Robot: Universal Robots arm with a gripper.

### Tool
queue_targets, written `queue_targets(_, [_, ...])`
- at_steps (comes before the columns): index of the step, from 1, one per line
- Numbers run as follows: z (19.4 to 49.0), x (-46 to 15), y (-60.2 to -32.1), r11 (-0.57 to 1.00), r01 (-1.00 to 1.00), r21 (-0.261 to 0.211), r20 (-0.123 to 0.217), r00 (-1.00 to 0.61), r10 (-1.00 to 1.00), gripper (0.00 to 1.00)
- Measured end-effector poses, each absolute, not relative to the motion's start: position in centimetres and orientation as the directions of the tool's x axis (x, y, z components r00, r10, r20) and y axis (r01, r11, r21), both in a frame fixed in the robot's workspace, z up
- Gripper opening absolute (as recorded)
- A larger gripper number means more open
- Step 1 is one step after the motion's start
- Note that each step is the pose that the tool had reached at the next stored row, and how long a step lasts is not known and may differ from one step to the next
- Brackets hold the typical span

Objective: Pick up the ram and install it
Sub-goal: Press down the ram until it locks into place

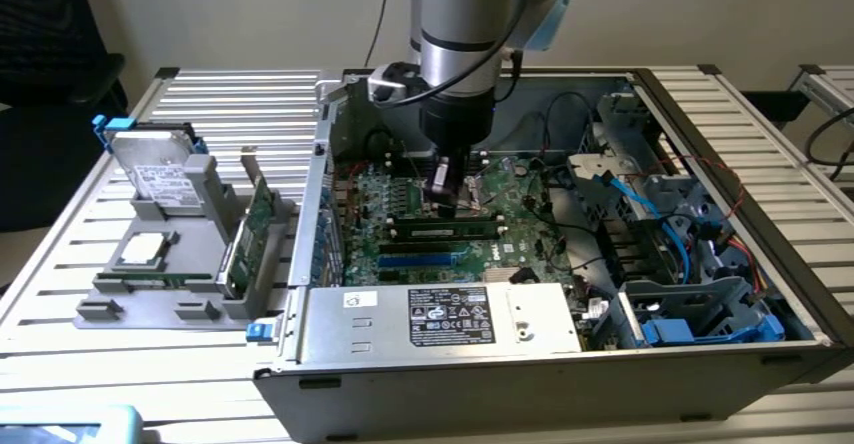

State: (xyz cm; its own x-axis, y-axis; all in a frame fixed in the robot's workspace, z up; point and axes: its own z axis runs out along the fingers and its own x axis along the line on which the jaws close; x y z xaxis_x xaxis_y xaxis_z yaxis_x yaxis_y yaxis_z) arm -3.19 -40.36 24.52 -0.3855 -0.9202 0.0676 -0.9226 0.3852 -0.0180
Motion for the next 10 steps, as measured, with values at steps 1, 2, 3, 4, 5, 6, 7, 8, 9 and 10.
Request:
queue_targets(1, [24.50, -3.19, -40.36, 0.400, -0.916, -0.018, 0.067, -0.400, -0.914, 0.11])
queue_targets(2, [24.49, -3.18, -40.35, 0.413, -0.911, -0.018, 0.067, -0.413, -0.908, 0.11])
queue_targets(3, [24.49, -3.18, -40.36, 0.427, -0.904, -0.018, 0.067, -0.427, -0.902, 0.11])
queue_targets(4, [24.48, -3.18, -40.36, 0.440, -0.898, -0.018, 0.067, -0.441, -0.895, 0.11])
queue_targets(5, [24.47, -3.18, -40.36, 0.454, -0.891, -0.018, 0.067, -0.454, -0.888, 0.11])
queue_targets(6, [24.46, -3.18, -40.36, 0.467, -0.884, -0.018, 0.067, -0.467, -0.882, 0.11])
queue_targets(7, [24.45, -3.19, -40.35, 0.482, -0.876, -0.018, 0.067, -0.482, -0.874, 0.11])
queue_targets(8, [24.45, -3.18, -40.36, 0.495, -0.869, -0.018, 0.067, -0.495, -0.867, 0.11])
queue_targets(9, [24.45, -3.19, -40.35, 0.507, -0.862, -0.018, 0.067, -0.507, -0.859, 0.11])
queue_targets(10, [24.45, -3.19, -40.35, 0.518, -0.855, -0.018, 0.067, -0.518, -0.853, 0.11])
